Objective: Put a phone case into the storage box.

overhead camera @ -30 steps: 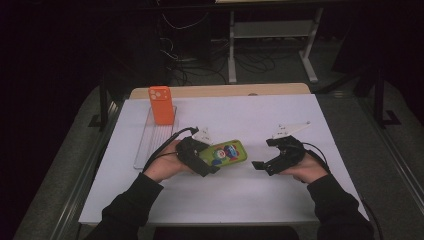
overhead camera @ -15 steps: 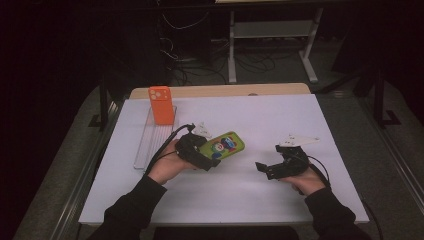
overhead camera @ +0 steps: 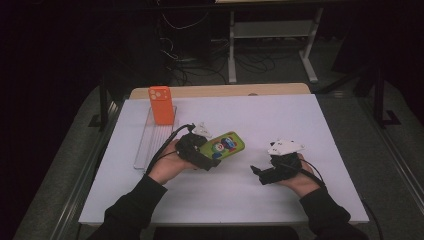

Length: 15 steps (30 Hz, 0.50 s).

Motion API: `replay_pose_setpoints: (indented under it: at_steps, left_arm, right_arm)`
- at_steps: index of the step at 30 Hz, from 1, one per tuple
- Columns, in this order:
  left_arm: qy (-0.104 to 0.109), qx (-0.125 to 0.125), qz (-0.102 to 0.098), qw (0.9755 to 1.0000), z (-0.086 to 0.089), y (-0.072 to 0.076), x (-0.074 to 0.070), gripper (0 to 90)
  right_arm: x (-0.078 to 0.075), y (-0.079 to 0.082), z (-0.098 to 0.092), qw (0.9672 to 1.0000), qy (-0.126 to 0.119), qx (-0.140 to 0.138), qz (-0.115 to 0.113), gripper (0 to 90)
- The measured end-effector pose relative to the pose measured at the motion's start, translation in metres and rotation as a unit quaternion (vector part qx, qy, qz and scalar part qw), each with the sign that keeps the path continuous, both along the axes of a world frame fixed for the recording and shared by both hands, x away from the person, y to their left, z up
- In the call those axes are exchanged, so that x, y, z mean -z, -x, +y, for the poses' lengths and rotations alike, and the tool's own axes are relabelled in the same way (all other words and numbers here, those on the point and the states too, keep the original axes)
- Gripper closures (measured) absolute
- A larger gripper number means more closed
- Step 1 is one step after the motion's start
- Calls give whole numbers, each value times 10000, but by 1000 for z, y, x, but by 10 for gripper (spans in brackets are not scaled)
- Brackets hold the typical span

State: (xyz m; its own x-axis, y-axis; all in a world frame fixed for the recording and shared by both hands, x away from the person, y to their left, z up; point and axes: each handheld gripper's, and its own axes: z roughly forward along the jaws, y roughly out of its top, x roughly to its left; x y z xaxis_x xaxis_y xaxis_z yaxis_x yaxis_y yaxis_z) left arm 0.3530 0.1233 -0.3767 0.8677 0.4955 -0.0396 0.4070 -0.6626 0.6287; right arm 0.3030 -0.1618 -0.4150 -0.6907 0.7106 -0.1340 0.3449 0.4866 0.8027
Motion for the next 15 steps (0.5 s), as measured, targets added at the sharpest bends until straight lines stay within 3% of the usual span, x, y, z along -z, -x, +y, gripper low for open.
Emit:
replay_pose_setpoints:
  at_steps: [3, 7, 9, 15]
  left_arm:
    - [-1, 12, 3, 10000, 0, 0, 0, 159]
    - [-3, 28, 7, 10000, 0, 0, 0, 159]
    - [-9, 19, 2, 10000, 0, 0, 0, 159]
    - [-54, 101, -28, 9999, -1, 0, 1, 159]
  right_arm:
    - [0, 2, 4, 9998, 152, -6, -138, 0]
    - [-1, 7, 11, 9973, 508, -63, -522, 0]
    - [0, 8, 13, 9945, 706, -142, -759, 0]
    - [0, 12, 21, 9859, 1160, -186, -1188, 0]
